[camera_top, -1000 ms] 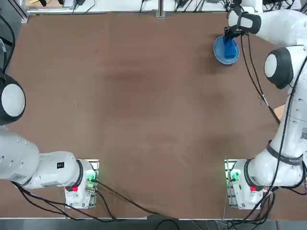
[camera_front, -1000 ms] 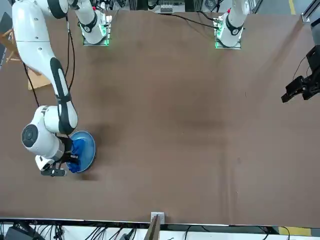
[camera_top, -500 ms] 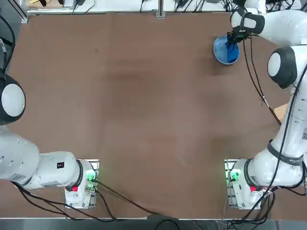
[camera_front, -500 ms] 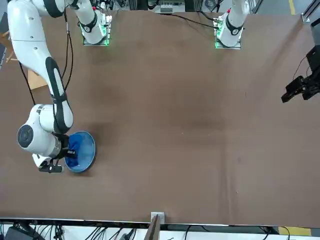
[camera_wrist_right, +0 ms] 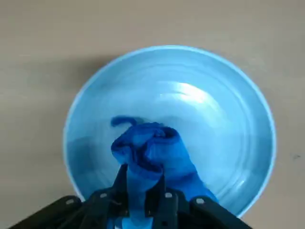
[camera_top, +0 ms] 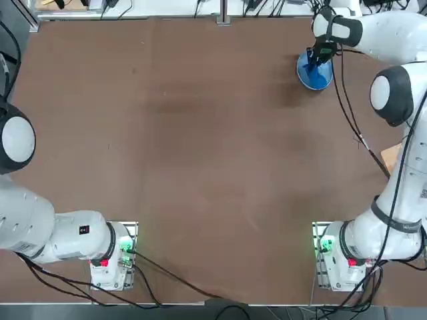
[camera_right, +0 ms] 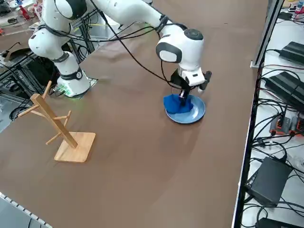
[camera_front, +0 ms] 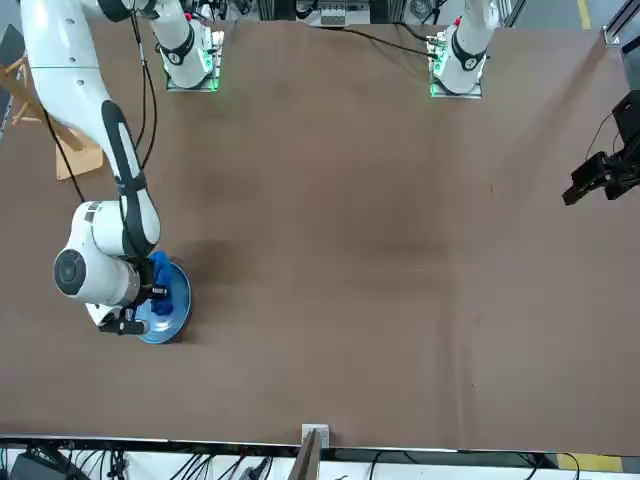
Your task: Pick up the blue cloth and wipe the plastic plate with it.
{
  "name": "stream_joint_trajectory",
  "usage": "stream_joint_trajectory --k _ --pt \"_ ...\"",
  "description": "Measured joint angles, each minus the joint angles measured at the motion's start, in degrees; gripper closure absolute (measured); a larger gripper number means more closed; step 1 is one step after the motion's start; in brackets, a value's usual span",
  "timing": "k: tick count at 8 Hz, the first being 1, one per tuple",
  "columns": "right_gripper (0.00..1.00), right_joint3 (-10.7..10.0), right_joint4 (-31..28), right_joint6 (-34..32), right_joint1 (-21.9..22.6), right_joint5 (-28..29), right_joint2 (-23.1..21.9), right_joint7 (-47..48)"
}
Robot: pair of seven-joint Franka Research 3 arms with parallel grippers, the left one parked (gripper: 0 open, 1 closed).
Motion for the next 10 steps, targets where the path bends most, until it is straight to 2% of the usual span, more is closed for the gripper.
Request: stream_joint_trajectory --k 3,7,10 --pt "0.91 0.0 2.0 2.2 1.2 1.1 0.3 1.3" --pt "0.91 -0.2 2.8 13.8 0.4 1.1 4.1 0.1" --pt "0.91 -0.4 3.0 14.3 -2.6 0.8 4.8 -5.4"
